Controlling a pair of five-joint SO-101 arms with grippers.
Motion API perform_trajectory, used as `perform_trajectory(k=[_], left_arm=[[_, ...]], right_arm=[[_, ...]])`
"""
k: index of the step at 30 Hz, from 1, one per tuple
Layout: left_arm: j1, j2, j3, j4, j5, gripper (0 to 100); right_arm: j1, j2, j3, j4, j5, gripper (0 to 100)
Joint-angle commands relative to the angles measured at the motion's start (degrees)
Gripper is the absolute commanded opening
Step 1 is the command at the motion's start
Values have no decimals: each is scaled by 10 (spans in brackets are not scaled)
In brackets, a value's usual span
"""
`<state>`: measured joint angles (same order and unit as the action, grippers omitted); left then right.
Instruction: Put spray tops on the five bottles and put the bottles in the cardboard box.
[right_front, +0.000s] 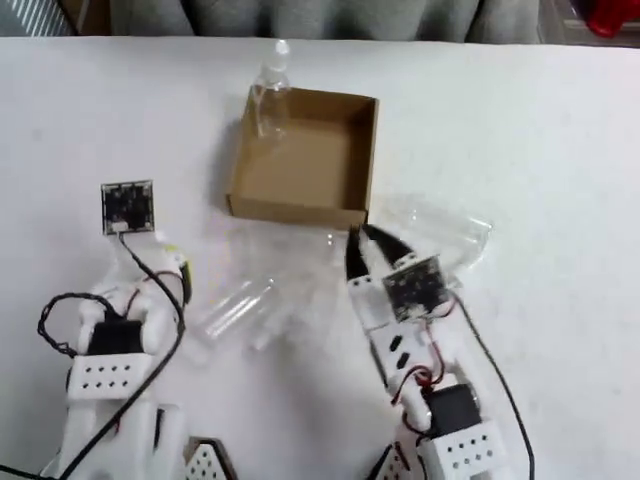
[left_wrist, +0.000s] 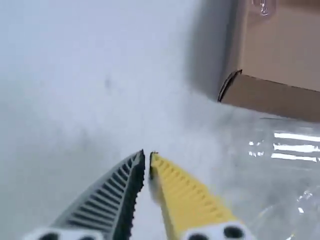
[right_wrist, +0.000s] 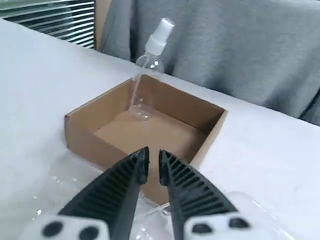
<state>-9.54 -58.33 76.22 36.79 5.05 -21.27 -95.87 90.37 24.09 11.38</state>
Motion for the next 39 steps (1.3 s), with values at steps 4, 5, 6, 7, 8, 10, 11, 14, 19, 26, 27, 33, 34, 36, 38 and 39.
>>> perform_trajectory(k=[4,5,6,7,8,10,11,14,19,26,27,33,34,36,38,39], left_arm=[[-7,-15,-1,-39,1,21],[-7,-15,3,-40,1,21],[-7,-16,9,-40,1,21],[-7,-16,11,-40,1,21],[-7,-16,13,-40,1,21],[-7,-16,15,-40,1,21],[-7,-16,16,-40,1,21],[-5,-16,16,-40,1,21],[-5,-15,17,-40,0,23],[-4,-15,35,-77,0,22],[-4,-15,43,-95,0,22],[-3,-15,50,-113,1,22],[-3,-15,50,-113,1,22],[-3,-15,50,-113,1,22],[-3,-15,50,-114,1,22],[-3,-15,50,-114,1,22]], right_arm=[[50,10,-121,70,4,15],[55,26,-134,70,4,15],[60,49,-147,70,4,15],[65,80,-163,71,4,15],[70,115,-180,70,4,15],[77,195,-229,73,3,15],[77,238,-253,75,3,15],[75,359,-338,119,-2,15],[74,528,-496,241,-55,15],[73,687,-655,352,-58,15],[73,702,-671,361,-58,15],[73,765,-720,386,-58,15],[73,775,-727,385,-58,15],[73,798,-743,385,-58,15],[71,829,-769,385,-61,15],[68,848,-786,385,-69,15]])
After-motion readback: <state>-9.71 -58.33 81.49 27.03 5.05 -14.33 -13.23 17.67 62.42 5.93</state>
